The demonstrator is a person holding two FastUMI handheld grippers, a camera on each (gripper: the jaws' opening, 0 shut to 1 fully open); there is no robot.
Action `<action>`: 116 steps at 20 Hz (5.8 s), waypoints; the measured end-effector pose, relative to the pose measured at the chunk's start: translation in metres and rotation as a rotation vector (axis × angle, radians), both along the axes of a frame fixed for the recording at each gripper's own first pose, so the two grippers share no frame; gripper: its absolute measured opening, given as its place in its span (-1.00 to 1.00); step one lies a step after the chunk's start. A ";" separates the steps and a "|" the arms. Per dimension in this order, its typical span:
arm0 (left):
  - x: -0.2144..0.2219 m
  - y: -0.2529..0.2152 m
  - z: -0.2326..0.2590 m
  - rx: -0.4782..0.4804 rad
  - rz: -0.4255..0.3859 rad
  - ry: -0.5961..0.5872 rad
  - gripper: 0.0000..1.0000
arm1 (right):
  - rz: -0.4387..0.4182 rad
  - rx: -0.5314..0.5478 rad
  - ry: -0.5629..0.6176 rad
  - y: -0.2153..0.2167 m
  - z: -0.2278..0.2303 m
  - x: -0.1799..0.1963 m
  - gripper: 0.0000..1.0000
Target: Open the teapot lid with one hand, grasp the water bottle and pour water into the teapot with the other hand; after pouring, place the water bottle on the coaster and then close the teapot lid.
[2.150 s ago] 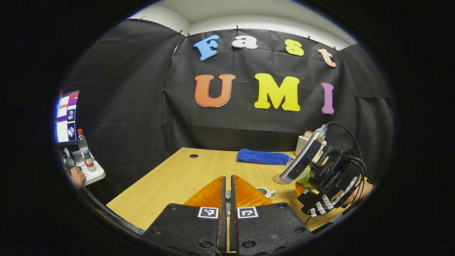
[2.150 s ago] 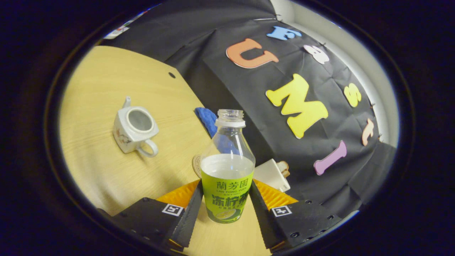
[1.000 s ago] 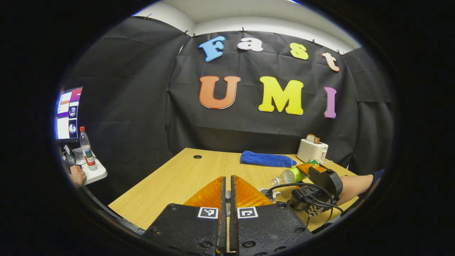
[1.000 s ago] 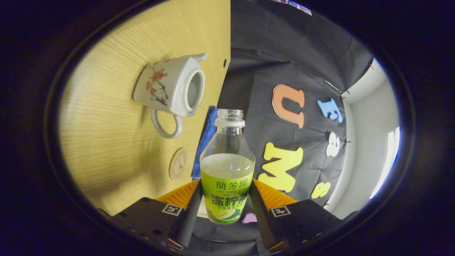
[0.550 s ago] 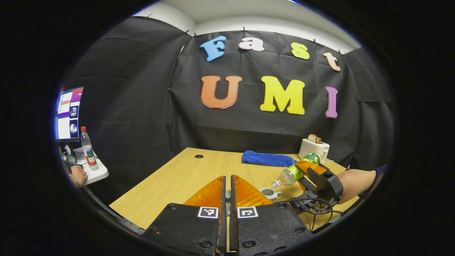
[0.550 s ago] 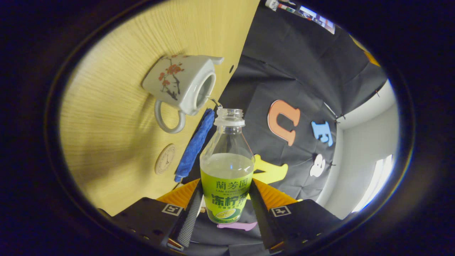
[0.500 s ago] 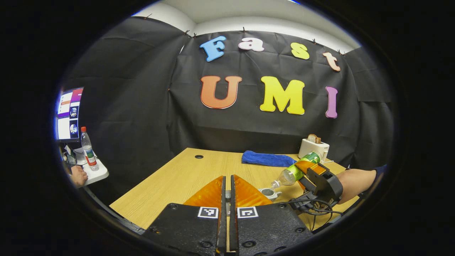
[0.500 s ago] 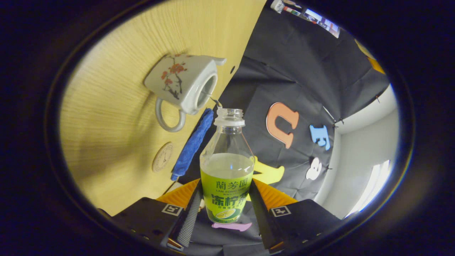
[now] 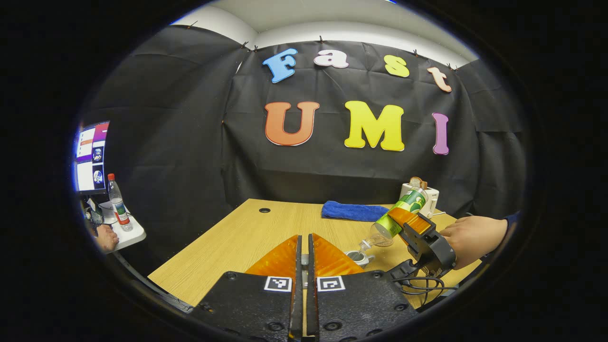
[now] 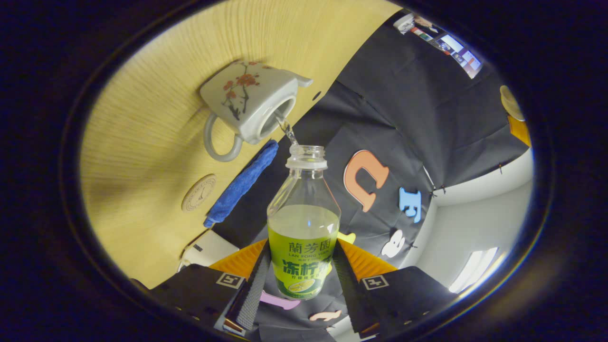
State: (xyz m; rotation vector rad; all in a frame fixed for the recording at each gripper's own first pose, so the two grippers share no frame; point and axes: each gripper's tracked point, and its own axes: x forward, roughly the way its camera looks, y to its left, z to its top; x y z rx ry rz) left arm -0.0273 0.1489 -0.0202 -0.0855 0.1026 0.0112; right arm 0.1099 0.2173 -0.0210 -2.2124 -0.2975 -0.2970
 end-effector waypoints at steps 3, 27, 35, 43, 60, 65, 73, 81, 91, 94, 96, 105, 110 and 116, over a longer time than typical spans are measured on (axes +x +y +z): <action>0.000 0.000 -0.001 -0.003 -0.001 0.000 -0.89 | 0.008 -0.047 -0.029 0.004 0.007 -0.003 0.49; 0.006 0.002 -0.010 0.010 0.010 0.027 -0.89 | 0.059 -0.192 -0.116 0.021 0.024 -0.012 0.48; 0.006 0.002 -0.012 0.019 0.015 0.034 -0.89 | 0.057 -0.186 -0.113 0.015 0.019 -0.009 0.48; 0.011 0.003 -0.017 0.010 0.010 0.045 -0.89 | 0.048 0.066 0.027 -0.012 -0.006 0.010 0.48; 0.006 0.005 -0.007 -0.073 -0.014 0.003 -0.89 | 0.254 1.075 0.325 -0.047 -0.008 0.026 0.48; 0.005 0.003 -0.007 -0.072 -0.021 0.002 -0.89 | 0.291 1.305 0.339 -0.063 0.012 0.039 0.48; 0.007 0.003 -0.005 -0.062 -0.018 -0.016 -0.89 | 0.261 2.010 0.491 -0.089 -0.005 0.084 0.55; 0.010 -0.004 -0.004 -0.053 -0.035 -0.019 -0.89 | 0.183 2.255 0.502 -0.090 -0.027 0.126 0.51; 0.013 0.004 -0.012 -0.040 -0.008 0.006 -0.89 | 0.166 2.201 0.492 -0.088 -0.044 0.142 0.49; 0.014 0.000 -0.015 -0.037 -0.006 0.014 -0.89 | 0.202 2.201 0.524 -0.083 -0.038 0.137 0.56; 0.015 -0.003 -0.015 -0.031 -0.006 0.014 -0.89 | 0.209 2.193 0.520 -0.083 -0.034 0.132 0.57; 0.020 -0.025 0.002 -0.010 -0.019 -0.051 -0.90 | 0.292 2.089 0.535 -0.097 -0.001 0.069 0.89; 0.044 -0.038 -0.003 -0.018 -0.021 -0.078 -0.89 | 0.335 2.082 0.502 -0.120 0.015 0.021 0.89; 0.086 -0.071 -0.014 -0.108 -0.093 -0.087 -0.89 | 0.336 2.116 0.436 -0.174 0.016 -0.032 0.89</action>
